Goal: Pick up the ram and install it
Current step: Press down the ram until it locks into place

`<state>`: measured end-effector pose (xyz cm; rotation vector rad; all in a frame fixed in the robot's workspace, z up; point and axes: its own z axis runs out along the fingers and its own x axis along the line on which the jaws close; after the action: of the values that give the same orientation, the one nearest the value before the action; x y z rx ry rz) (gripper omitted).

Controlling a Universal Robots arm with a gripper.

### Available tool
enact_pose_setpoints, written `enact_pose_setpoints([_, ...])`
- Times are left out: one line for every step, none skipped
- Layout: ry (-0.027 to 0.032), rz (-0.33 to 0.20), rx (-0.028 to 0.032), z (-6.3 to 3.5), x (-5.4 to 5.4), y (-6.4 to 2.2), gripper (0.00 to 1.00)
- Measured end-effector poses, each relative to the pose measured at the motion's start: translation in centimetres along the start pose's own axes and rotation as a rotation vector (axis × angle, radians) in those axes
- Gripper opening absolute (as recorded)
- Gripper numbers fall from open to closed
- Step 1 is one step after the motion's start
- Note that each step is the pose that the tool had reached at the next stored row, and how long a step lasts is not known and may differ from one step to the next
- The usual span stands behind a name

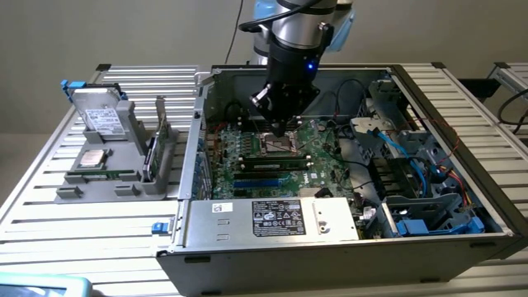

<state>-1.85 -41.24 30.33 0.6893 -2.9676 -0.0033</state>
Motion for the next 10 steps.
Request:
enact_pose_setpoints([-0.0002,0.013,-0.0009,0.0,0.0,0.0,0.11])
enact_pose_setpoints([-0.0001,0.026,-0.0011,0.0,0.0,0.0,0.11])
enact_pose_setpoints([0.0009,0.036,0.0007,0.01,0.0,0.0,0.11])
enact_pose_setpoints([0.0033,0.045,0.0053,0.0,0.0,0.0,0.11])
enact_pose_setpoints([0.0056,0.053,0.0139,0.0,0.0,0.0,0.11])
enact_pose_setpoints([0.0082,0.061,0.0252,0.0,0.0,0.0,0.11])
enact_pose_setpoints([0.0101,0.068,0.0383,0.0,0.0,0.0,0.11])
enact_pose_setpoints([0.0104,0.074,0.0526,0.0,0.0,0.0,0.11])
enact_pose_setpoints([0.0082,0.08,0.064,0.0,0.0,0.0,0.11])
enact_pose_setpoints([0.002,0.088,0.0704,0.0,0.0,0.0,0.11])
